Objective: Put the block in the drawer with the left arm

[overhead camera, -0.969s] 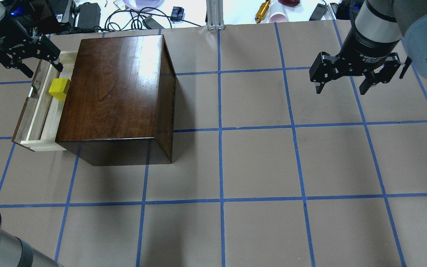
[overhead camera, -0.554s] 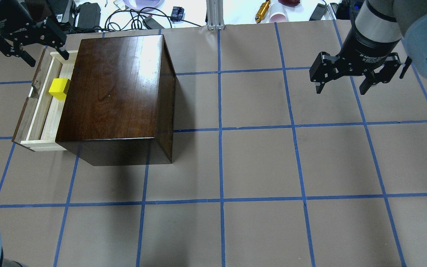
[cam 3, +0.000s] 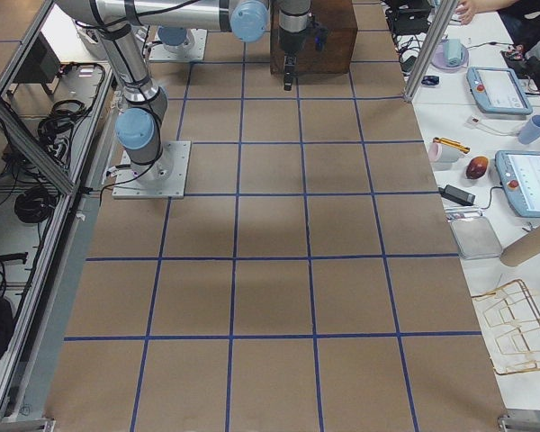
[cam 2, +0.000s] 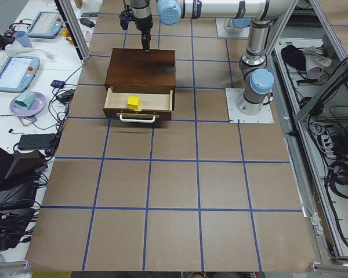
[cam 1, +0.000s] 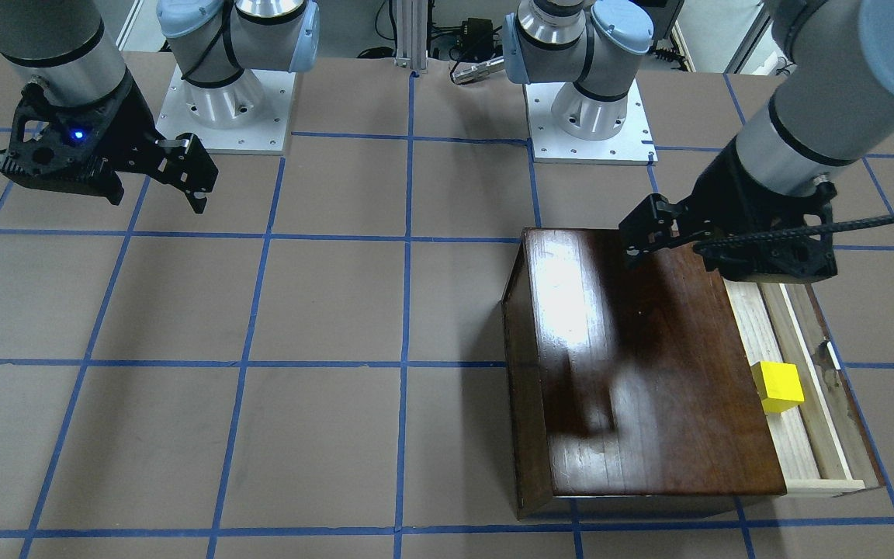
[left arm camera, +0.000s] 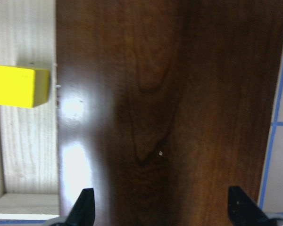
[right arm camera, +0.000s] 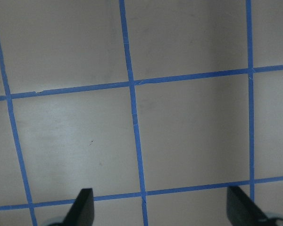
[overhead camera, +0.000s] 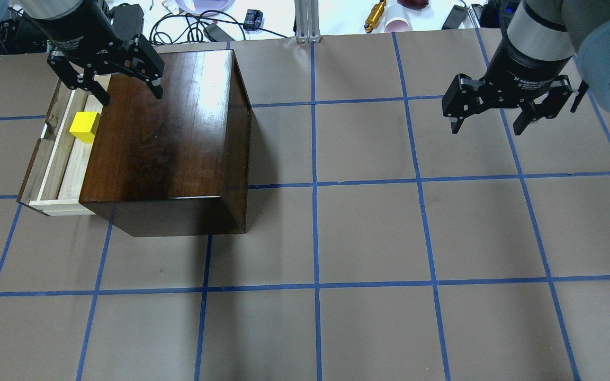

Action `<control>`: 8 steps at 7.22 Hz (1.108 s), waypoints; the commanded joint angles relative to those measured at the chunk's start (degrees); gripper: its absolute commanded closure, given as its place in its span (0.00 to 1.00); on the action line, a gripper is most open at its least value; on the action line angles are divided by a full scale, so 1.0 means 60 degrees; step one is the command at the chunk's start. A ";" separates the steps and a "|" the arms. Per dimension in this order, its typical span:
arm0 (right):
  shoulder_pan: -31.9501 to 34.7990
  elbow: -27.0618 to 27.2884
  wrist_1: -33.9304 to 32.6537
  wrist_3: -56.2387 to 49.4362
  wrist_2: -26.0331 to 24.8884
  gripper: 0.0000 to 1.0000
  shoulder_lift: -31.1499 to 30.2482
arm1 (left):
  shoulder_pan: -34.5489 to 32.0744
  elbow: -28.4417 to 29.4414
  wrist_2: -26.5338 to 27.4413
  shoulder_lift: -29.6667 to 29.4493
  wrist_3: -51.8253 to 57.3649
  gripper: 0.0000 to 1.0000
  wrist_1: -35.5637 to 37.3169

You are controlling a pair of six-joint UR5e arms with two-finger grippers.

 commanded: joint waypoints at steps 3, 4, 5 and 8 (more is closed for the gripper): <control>0.0000 0.0011 0.0000 0.0000 -0.0014 0.00 0.0000 | -0.0756 -0.1257 0.0478 0.0473 -0.0619 0.00 0.0771; 0.0000 -0.0003 0.0000 0.0000 -0.0014 0.00 0.0000 | -0.0756 -0.1405 0.0492 0.0605 -0.0576 0.00 0.0756; 0.0000 -0.0003 0.0000 0.0000 -0.0014 0.00 0.0000 | -0.0698 -0.1450 0.0492 0.0664 -0.0532 0.00 0.0771; 0.0000 -0.0003 0.0000 0.0000 -0.0014 0.00 0.0000 | -0.0610 -0.1465 0.0507 0.0752 -0.0487 0.00 0.0741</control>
